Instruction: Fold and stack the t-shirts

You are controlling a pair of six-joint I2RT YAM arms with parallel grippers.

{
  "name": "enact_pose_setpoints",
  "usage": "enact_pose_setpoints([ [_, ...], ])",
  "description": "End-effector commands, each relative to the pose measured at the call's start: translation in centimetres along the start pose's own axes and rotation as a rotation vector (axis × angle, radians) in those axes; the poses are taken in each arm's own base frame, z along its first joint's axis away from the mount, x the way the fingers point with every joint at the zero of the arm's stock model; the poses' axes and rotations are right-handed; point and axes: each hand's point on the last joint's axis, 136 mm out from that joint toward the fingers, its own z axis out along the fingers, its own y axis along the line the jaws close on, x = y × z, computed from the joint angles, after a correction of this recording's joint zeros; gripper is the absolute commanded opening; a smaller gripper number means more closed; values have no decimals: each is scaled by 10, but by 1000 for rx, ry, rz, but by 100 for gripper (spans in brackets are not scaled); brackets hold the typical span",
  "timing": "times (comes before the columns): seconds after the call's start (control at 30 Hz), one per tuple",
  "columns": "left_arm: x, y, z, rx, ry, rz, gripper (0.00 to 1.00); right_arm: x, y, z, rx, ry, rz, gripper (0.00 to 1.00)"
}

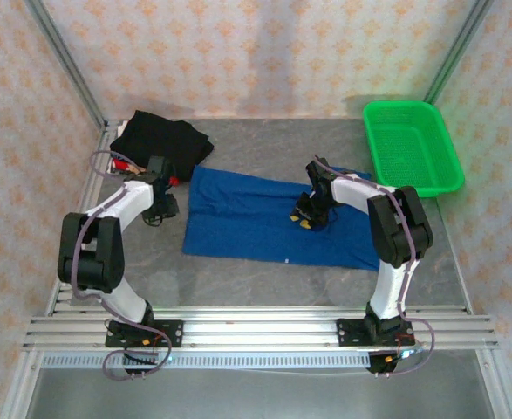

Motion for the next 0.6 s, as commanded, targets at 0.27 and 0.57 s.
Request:
enact_pose_setpoints([
  [0.27,78,-12,-22,198,139,-268,32,4,-71,28,262,29,59,34],
  [0.57,53,-84,-73,389,27,-158,33,3,-30,-13,111,-26,11,53],
])
